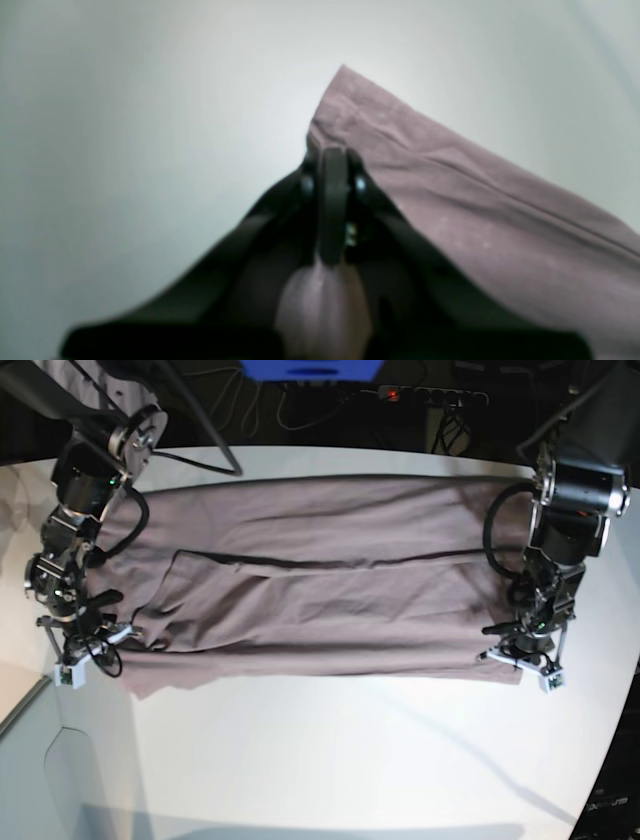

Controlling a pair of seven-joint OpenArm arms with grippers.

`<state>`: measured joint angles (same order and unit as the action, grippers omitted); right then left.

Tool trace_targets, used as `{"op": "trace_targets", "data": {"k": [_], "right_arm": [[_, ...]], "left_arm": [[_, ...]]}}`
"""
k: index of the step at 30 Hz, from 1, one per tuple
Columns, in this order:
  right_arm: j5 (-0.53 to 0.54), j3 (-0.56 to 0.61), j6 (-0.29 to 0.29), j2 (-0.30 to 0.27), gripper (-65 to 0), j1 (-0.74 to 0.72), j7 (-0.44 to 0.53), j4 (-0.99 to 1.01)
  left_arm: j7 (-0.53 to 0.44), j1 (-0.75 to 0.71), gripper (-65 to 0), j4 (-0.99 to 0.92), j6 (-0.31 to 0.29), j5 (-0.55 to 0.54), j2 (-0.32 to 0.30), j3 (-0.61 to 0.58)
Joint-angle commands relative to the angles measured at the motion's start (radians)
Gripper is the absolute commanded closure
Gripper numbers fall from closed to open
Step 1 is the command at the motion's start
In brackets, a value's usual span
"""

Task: Layout the t-shirt on the table in an organized manner, then fold the t-shirt properly
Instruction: 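Slide the right gripper along the shirt edge toward the collar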

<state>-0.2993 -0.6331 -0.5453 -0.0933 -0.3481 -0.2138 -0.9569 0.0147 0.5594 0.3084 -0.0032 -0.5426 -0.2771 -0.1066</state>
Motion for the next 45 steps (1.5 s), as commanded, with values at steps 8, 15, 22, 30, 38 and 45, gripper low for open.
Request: {"op": "trace_targets", "data": {"k": [8, 15, 22, 30, 38, 45], "right_arm": [[0.015, 0.002, 0.008, -0.006, -15.2, -0.021, 0.030, -0.017], [0.015, 0.002, 0.008, -0.006, -13.1, -0.039, 0.030, 0.000], [0.015, 0.003, 0.008, -0.030, -10.2, -0.125, 0.035, 0.184], [0.015, 0.006, 0.008, -0.032, -19.0, -0.144, 0.037, 0.198], [0.015, 0.072, 0.008, -0.030, -18.7, -0.148, 0.037, 0.201], [0.015, 0.072, 0.009, -0.030, -26.2, -0.148, 0.037, 0.201]], "left_arm": [[0.008, 0.017, -0.1, 0.007, 0.002, 0.003, -0.021, 0.000], [0.008, 0.017, -0.1, 0.007, 0.002, 0.003, -0.026, 0.000], [0.008, 0.017, -0.1, 0.007, 0.002, 0.003, -0.026, 0.000], [0.008, 0.017, -0.1, 0.007, 0.002, 0.003, -0.043, 0.000], [0.008, 0.017, -0.1, 0.007, 0.002, 0.003, -0.046, 0.002], [0.008, 0.017, -0.1, 0.007, 0.002, 0.003, -0.046, 0.002]]}}
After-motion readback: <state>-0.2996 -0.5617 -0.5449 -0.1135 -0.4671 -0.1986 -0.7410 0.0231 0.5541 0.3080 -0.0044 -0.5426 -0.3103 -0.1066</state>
